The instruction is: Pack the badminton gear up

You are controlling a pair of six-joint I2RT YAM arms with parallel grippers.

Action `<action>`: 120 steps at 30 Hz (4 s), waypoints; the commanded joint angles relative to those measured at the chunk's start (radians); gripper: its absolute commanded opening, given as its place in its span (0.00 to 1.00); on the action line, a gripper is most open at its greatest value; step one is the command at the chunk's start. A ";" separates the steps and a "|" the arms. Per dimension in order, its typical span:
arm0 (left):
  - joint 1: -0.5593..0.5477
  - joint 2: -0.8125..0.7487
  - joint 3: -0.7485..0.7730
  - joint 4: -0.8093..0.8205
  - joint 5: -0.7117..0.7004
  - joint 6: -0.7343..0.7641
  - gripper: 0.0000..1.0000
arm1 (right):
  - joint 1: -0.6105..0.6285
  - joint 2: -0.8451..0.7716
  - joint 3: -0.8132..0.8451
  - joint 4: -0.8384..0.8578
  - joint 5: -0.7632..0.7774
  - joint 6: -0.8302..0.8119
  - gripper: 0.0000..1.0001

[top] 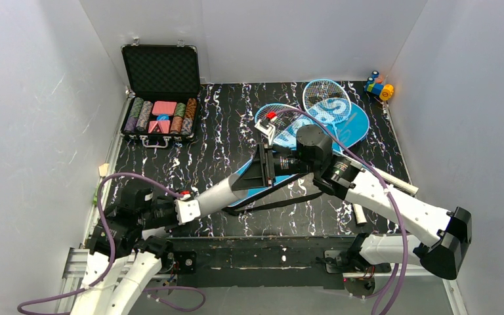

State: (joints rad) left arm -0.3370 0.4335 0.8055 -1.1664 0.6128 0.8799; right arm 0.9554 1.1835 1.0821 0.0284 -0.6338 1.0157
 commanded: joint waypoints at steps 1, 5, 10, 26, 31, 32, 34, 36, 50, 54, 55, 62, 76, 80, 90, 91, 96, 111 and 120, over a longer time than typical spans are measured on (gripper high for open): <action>-0.004 -0.017 0.054 0.057 0.076 0.020 0.13 | 0.004 -0.015 -0.018 0.098 -0.011 0.029 0.50; -0.004 -0.027 0.056 0.048 0.074 0.025 0.12 | -0.003 -0.026 -0.019 0.093 -0.006 0.034 0.48; -0.004 -0.031 0.064 0.036 0.076 0.024 0.11 | -0.015 -0.041 -0.041 0.087 0.002 0.028 0.46; -0.004 -0.018 0.100 0.033 0.107 0.027 0.08 | -0.011 -0.004 -0.060 0.100 0.005 0.046 0.32; -0.004 -0.013 0.111 0.033 0.123 0.034 0.08 | 0.016 0.009 -0.053 0.083 0.026 0.033 0.28; -0.004 -0.010 0.112 0.035 0.127 0.035 0.08 | 0.023 0.012 -0.051 0.079 0.029 0.028 0.27; -0.004 -0.006 0.115 0.041 0.132 0.038 0.08 | 0.039 0.020 -0.042 0.062 0.040 0.020 0.27; -0.004 -0.001 0.116 0.042 0.136 0.047 0.07 | 0.049 0.026 -0.035 0.042 0.049 0.009 0.26; -0.004 0.008 0.092 0.089 0.097 -0.026 0.08 | 0.056 -0.076 -0.045 -0.042 0.105 -0.050 0.46; -0.004 0.007 0.067 0.105 0.042 -0.058 0.09 | 0.042 -0.116 0.076 -0.218 0.145 -0.116 0.64; -0.004 0.009 0.064 0.107 0.030 -0.069 0.09 | 0.035 -0.125 0.100 -0.253 0.157 -0.126 0.69; -0.004 0.055 0.044 0.092 -0.008 -0.129 0.10 | -0.063 -0.202 0.203 -0.446 0.200 -0.151 0.81; -0.002 0.343 0.036 0.230 -0.263 -0.250 0.10 | -0.254 -0.285 0.186 -0.723 0.343 -0.173 0.85; 0.002 0.481 0.062 0.284 -0.339 -0.293 0.10 | -0.278 -0.300 0.148 -0.793 0.405 -0.176 0.86; 0.079 0.833 0.207 0.343 -0.485 -0.304 0.13 | -0.332 -0.343 0.028 -0.842 0.458 -0.168 0.86; 0.086 0.857 0.210 0.356 -0.491 -0.303 0.13 | -0.336 -0.342 0.023 -0.845 0.460 -0.167 0.86; 0.093 0.927 0.183 0.421 -0.501 -0.323 0.18 | -0.357 -0.323 0.011 -0.878 0.481 -0.168 0.86; 0.096 0.939 0.133 0.539 -0.498 -0.350 0.72 | -0.435 -0.280 0.000 -0.895 0.487 -0.176 0.85; 0.097 0.907 0.192 0.470 -0.482 -0.346 0.95 | -0.470 -0.290 -0.031 -0.893 0.471 -0.189 0.85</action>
State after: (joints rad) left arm -0.2443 1.3804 0.9268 -0.6636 0.1127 0.5381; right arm 0.5030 0.9066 1.0634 -0.8669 -0.1596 0.8474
